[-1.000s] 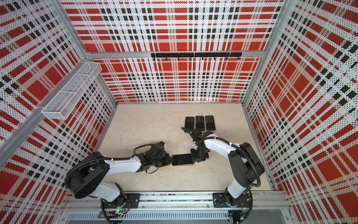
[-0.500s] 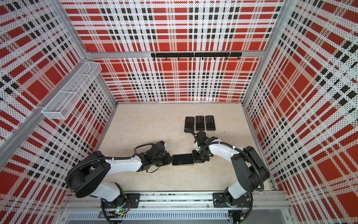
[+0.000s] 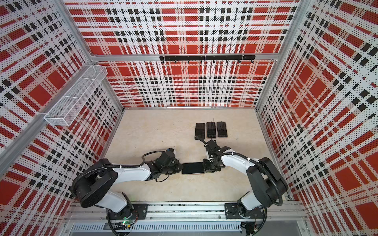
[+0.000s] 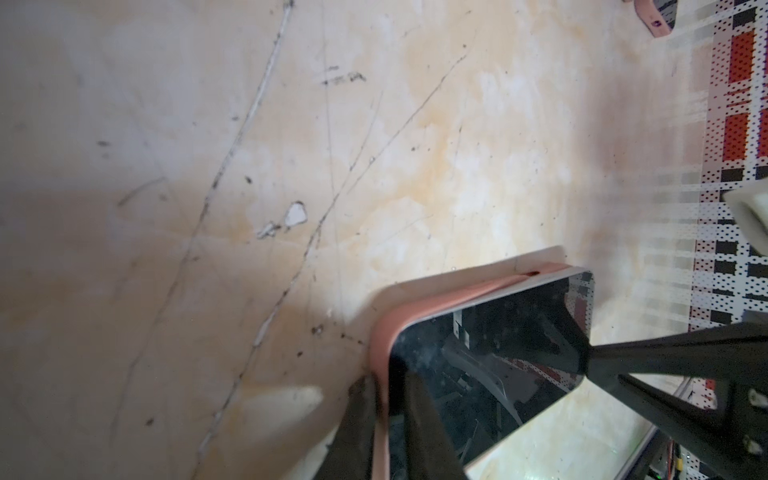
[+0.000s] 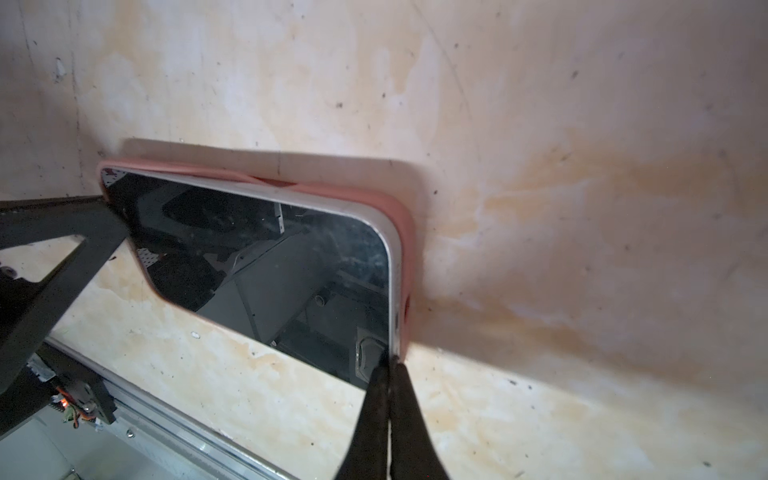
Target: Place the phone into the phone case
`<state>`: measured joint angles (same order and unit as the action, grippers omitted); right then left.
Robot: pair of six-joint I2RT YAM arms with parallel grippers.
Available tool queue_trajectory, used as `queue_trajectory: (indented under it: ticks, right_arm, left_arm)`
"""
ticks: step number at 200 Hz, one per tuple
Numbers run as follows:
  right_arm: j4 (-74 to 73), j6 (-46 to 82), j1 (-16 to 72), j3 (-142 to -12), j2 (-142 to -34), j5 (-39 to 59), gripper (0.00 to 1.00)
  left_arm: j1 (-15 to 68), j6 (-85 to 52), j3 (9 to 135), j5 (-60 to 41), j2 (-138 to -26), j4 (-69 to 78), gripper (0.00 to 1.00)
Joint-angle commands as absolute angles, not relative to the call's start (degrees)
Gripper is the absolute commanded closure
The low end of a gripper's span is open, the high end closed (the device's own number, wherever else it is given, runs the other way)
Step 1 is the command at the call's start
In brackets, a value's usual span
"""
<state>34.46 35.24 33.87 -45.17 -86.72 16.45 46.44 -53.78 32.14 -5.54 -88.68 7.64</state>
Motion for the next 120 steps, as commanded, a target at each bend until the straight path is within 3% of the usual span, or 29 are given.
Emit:
queue_trajectory:
  ticks: [1, 120]
  right_arm:
    - [32.2, 37.2, 37.8, -41.0, -91.7, 20.0, 0.95]
    - [27.3, 41.3, 43.3, -37.9, -103.6, 16.0, 0.95]
  left_arm:
    - [48.2, -54.3, 30.9, -7.0, -91.7, 8.0, 0.83]
    - [48.1, -53.3, 32.5, -6.9, -93.2, 7.5, 0.83]
